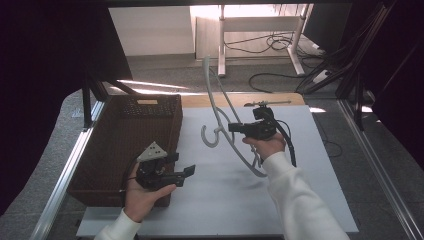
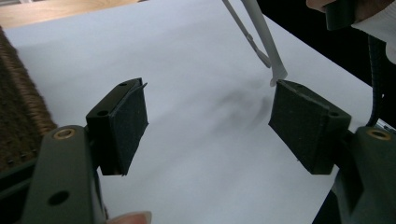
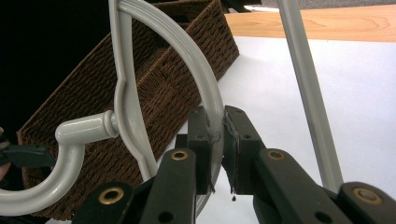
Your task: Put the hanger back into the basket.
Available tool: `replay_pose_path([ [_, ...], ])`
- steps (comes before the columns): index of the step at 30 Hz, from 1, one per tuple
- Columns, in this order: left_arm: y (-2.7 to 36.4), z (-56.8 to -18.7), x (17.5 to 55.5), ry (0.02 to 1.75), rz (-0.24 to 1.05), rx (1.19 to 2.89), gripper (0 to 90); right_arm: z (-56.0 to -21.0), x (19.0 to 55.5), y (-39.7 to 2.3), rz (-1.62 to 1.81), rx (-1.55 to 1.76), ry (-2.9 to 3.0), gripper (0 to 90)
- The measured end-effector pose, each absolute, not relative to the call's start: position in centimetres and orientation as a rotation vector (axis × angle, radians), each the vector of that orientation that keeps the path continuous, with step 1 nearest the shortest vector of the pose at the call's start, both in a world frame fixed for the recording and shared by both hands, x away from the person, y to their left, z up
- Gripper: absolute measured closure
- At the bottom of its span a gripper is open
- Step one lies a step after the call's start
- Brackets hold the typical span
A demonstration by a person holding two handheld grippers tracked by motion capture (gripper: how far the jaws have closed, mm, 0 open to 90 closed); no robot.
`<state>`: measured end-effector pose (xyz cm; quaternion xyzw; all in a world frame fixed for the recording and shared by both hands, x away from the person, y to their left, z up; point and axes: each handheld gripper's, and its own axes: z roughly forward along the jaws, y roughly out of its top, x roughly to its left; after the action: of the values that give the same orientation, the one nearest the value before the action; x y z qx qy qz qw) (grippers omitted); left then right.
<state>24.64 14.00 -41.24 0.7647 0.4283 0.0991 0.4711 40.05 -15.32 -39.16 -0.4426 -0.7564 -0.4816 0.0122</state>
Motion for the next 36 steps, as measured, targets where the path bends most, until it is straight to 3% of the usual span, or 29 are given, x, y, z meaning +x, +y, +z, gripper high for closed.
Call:
replay_pose_path([
  [8,11.4,-41.8,25.6,1.048,0.196,1.865,27.6,-39.4,40.0,-14.9,-1.532,-1.39,-2.316,81.5],
  [36,9.2,-42.9,27.6,1.059,0.139,1.839,28.8,-39.5,39.9,-15.0,-1.593,-1.424,-2.225,81.5],
])
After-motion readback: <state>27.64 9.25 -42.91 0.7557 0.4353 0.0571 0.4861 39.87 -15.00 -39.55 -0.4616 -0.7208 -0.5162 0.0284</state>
